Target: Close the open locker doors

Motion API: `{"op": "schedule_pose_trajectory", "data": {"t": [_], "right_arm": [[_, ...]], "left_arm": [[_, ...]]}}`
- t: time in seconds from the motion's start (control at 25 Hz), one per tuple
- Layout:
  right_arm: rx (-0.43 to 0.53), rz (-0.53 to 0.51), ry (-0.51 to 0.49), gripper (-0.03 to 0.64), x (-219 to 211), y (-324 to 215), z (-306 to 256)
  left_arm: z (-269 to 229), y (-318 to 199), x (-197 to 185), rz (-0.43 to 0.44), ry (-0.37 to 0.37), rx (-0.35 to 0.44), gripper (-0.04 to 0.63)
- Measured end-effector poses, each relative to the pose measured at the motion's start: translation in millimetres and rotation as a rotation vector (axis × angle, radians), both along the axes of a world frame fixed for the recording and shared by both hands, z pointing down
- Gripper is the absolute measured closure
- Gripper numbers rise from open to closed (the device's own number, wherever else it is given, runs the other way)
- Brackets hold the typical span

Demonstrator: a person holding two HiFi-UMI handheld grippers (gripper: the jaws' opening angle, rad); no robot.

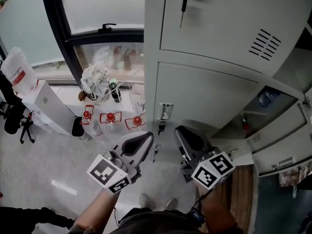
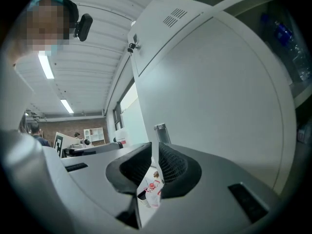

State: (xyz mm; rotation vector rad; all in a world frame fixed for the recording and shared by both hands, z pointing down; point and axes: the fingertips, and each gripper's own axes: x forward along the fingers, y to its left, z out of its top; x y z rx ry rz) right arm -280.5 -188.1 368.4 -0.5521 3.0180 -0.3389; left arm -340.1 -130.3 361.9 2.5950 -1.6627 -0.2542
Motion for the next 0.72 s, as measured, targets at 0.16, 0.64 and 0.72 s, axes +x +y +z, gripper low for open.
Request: {"op": "schedule_pose_trajectory", "data": {"t": [0.16,0.64,0.72], "right_arm": [[0.002,0.027,-0.003,0.569,42,7,-4],[0.022,0.092,-0.020,0.569,167,22,-12],[0.025,0.096,-0.025,0.569,185,24,-13]], "left_arm": [[-6,-3,38,0.040,-0.016,0.008,0.586],[-17,-2,156,0.104,-0.058,0.037,0.586],[-17,-1,174,0.110,-0.064,0.039,0.586]]}}
